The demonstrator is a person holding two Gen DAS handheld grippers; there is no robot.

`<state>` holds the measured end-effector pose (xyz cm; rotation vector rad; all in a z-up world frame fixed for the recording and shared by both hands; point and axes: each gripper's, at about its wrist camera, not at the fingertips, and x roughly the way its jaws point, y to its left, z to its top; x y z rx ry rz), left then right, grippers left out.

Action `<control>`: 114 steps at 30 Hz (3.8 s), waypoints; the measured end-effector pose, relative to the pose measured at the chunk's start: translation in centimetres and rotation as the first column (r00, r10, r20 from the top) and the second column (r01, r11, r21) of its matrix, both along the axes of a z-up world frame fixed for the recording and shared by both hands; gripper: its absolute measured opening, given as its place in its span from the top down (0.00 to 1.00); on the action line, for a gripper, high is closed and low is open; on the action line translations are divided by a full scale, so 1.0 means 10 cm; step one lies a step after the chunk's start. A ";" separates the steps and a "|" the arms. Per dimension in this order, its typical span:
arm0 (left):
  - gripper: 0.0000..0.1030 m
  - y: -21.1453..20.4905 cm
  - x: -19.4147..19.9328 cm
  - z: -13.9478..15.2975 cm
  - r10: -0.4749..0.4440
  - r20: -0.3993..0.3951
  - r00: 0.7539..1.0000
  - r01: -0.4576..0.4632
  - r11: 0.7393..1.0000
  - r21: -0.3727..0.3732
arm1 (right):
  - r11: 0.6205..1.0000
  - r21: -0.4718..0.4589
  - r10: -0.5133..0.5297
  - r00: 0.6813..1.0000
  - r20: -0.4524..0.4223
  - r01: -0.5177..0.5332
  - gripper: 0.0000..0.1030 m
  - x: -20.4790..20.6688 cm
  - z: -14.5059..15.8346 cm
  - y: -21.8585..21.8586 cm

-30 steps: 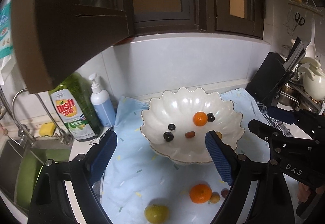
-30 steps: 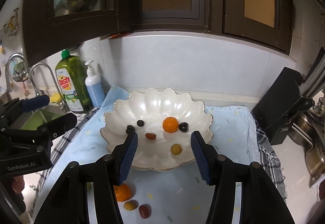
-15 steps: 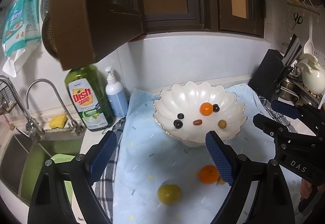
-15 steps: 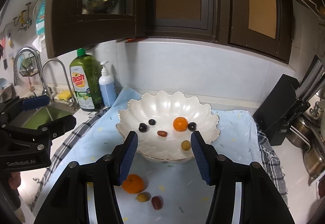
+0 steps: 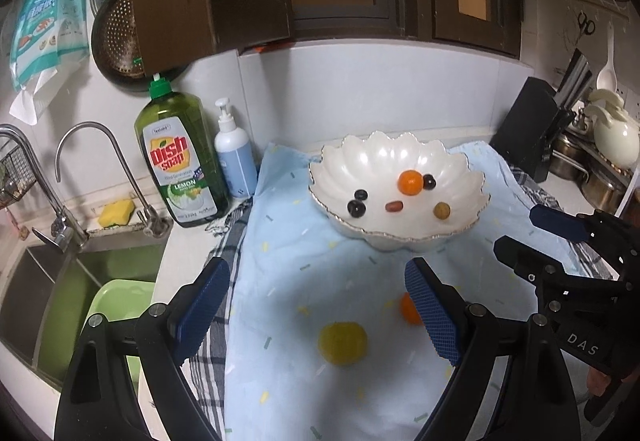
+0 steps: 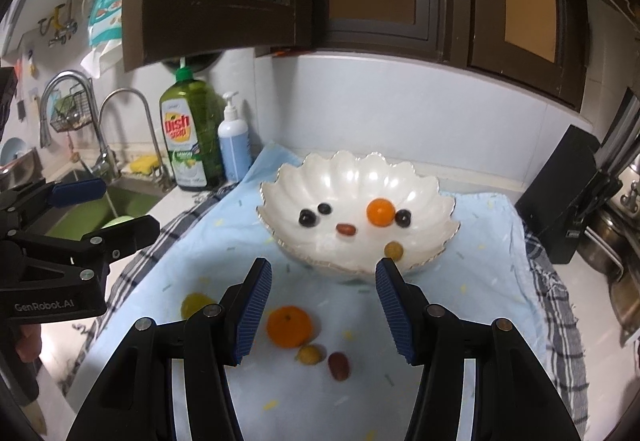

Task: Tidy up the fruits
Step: 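Move both tools back from the bowl toward the remaining fruits, then grasp the small yellow-brown fruit with the right tool while the left tool grasps the large yellow-green citrus, then carry the small fruit over the bowl with the right tool while the left tool carries the citrus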

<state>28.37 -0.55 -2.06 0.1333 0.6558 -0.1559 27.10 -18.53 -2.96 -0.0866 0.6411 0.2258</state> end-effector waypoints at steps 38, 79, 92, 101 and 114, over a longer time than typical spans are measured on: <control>0.25 -0.04 0.16 -0.91 -0.028 -0.175 0.984 0.034 0.999 0.035 | 0.991 -0.077 0.086 0.965 -0.247 -0.108 0.57 0.18 -0.95 0.14; 0.53 -0.12 0.31 -1.18 -0.074 -0.265 0.962 0.074 0.997 -0.008 | 0.989 -0.106 0.073 0.955 -0.286 -0.107 0.76 0.33 -1.11 0.15; 0.54 -0.15 0.25 -0.84 -0.076 -0.195 0.978 0.069 0.997 -0.042 | 0.995 -0.053 0.073 0.977 -0.200 -0.085 0.76 0.23 -0.76 0.08; 0.54 -0.22 0.27 -0.58 -0.087 -0.117 0.989 0.082 0.995 -0.048 | 0.999 -0.016 0.043 0.993 -0.106 -0.045 0.76 0.24 -0.46 -0.01; 0.54 -0.38 0.54 -0.29 -0.134 -0.031 0.991 0.133 0.990 -0.045 | 1.000 0.014 0.012 1.000 -0.028 -0.012 0.76 0.46 -0.26 -0.10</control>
